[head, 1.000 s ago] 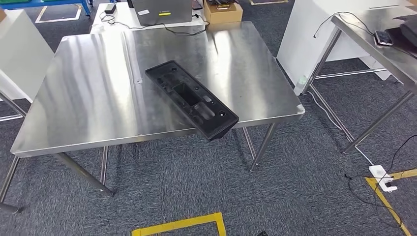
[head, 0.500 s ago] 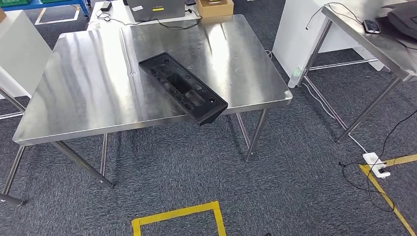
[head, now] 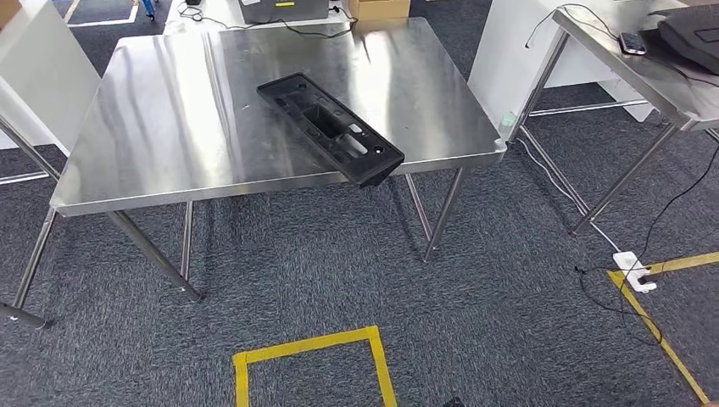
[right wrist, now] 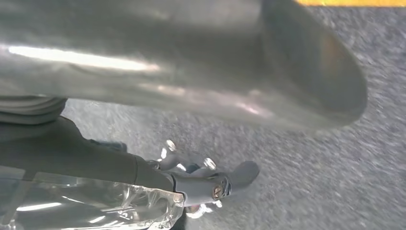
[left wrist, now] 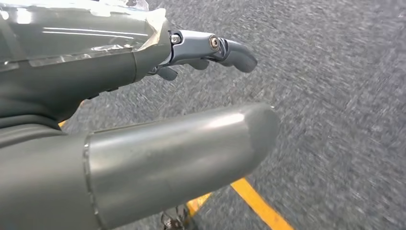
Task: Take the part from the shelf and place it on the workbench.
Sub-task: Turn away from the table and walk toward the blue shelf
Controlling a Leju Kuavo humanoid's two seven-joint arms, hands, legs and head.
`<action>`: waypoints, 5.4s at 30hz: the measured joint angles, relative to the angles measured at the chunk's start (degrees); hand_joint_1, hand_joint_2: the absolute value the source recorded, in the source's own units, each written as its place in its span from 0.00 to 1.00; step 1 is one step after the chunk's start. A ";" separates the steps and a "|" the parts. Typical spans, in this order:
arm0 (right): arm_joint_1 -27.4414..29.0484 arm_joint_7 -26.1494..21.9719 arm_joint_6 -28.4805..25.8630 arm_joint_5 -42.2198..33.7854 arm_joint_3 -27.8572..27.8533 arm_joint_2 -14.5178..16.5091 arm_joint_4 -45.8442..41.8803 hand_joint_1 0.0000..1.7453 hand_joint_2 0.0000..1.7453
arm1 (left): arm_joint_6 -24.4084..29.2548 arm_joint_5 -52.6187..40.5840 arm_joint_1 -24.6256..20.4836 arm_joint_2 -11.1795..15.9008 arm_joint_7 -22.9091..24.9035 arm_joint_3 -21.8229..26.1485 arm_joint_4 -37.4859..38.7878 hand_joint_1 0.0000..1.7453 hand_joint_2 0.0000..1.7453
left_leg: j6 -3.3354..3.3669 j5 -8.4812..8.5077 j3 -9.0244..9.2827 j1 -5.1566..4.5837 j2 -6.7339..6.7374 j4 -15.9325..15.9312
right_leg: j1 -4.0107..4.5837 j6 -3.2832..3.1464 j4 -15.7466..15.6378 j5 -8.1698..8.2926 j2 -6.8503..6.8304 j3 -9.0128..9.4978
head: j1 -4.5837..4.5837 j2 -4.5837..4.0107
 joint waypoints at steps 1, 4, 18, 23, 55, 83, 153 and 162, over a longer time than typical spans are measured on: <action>-0.04 -0.09 -0.03 0.12 0.00 -0.01 0.01 0.00 0.00 | -0.19 -0.07 -0.03 -0.02 -0.03 0.00 -0.03 0.00 0.00 | 0.26 0.77 -1.01 -0.13 0.09 0.01 | 0.07 -0.41 3.99 -2.96 0.00 -1.18 | 0.07 0.00; -0.26 -0.16 -0.14 0.54 0.00 -0.03 0.01 0.00 0.00 | -0.62 -0.12 -0.02 -0.09 -0.34 0.00 -0.06 0.00 0.00 | 0.43 2.72 -3.38 -0.53 0.47 0.14 | 0.17 0.09 12.23 -6.02 0.01 -1.85 | 0.17 -0.01; 0.22 0.80 -1.68 0.25 -1.31 -0.68 0.09 0.00 0.00 | -1.99 -1.27 0.30 -0.20 -1.60 0.03 -0.17 0.00 0.00 | -2.76 -3.41 -10.24 -0.31 -0.20 11.31 | 0.04 -2.89 -9.78 -0.09 -0.55 11.11 | -0.19 -0.01; 0.04 1.36 -1.22 2.36 -1.27 -0.54 0.09 0.00 0.00 | -0.70 -0.40 0.25 -0.30 -1.57 0.19 -0.26 0.00 0.00 | -4.82 -1.19 -4.68 1.58 -0.24 11.98 | -0.71 -1.65 -7.03 1.95 -0.76 6.45 | -0.30 -0.01; -0.26 2.08 -2.31 2.10 -1.75 -0.05 -0.12 0.00 0.00 | -2.12 -3.58 -0.04 -0.09 -2.36 0.49 -0.91 0.00 0.00 | -5.03 -0.63 -2.47 1.78 -0.40 6.08 | -0.67 -1.21 -5.56 0.62 -0.79 6.03 | -0.80 0.00; 1.31 -1.47 -4.43 -0.25 -6.96 -0.40 -0.08 0.00 0.00 | -4.57 -6.68 0.11 1.15 -3.69 -0.91 -0.85 0.00 0.00 | -4.90 -2.84 -8.86 1.25 -0.20 18.02 | -0.04 -2.25 -6.59 1.78 -0.82 6.00 | -1.11 -0.01; 0.90 -5.42 -4.33 -4.50 -14.30 -0.02 0.15 0.00 0.00 | -5.58 -9.81 0.50 2.47 -4.15 -1.53 -0.13 0.00 0.00 | -7.70 3.79 -3.29 4.01 5.57 0.25 | -2.27 0.44 -3.18 -1.33 -2.58 5.63 | -0.93 -0.01; 1.31 -6.06 -3.85 -4.72 -14.56 0.05 0.16 0.00 0.00 | -5.55 -9.67 0.92 2.45 -4.15 -1.51 -0.04 0.00 0.00 | -0.86 -4.15 -6.14 -0.13 -1.44 11.86 | 1.79 -2.37 -3.07 0.27 3.34 4.34 | -1.65 -0.01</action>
